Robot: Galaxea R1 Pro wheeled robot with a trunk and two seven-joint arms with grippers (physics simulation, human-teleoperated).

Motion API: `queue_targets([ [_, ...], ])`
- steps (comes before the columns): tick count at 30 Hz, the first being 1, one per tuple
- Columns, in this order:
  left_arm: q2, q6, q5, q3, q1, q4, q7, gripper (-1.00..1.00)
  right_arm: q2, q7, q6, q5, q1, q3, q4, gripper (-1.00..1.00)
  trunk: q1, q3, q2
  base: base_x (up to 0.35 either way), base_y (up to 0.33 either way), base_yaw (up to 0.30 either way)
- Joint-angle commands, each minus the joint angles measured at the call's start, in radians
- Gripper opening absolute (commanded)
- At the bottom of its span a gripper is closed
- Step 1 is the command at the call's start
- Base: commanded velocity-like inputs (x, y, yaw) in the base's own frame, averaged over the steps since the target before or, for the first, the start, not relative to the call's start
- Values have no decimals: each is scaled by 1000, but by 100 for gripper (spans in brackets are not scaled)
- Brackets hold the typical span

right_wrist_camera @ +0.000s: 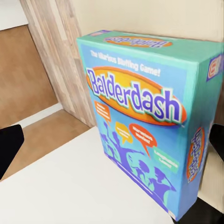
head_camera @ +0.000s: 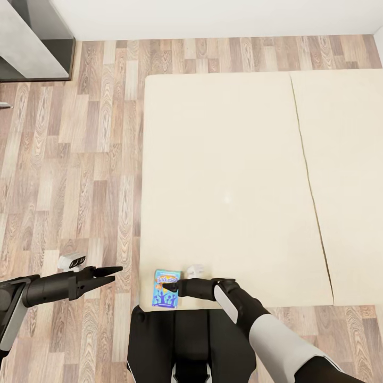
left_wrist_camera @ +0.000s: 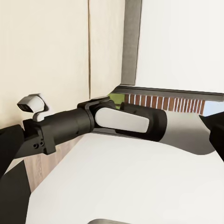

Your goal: Put all the toys in the child's room - the three board games (two on the bed and one on the table), the two jigsaw puzzles on the table, and the tennis ball on the table - inside the toy box on the table in the child's room.

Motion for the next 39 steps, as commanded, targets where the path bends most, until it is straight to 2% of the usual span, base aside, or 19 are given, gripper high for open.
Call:
queue_targets([
  [1, 0, 11, -1, 0, 0, 0, -4, 100, 0, -4, 6, -8, 0, 2, -1, 100, 1, -1, -2, 0, 0, 0],
  [16, 0, 11, 0, 0, 0, 0, -4, 100, 1, -12, 7, -9, 0, 3, 0, 100, 1, -1, -2, 0, 105, 0],
  [39, 0, 11, -1, 0, 0, 0, -4, 100, 1, -12, 7, -8, 0, 3, 0, 100, 1, -1, -2, 0, 25, 0],
])
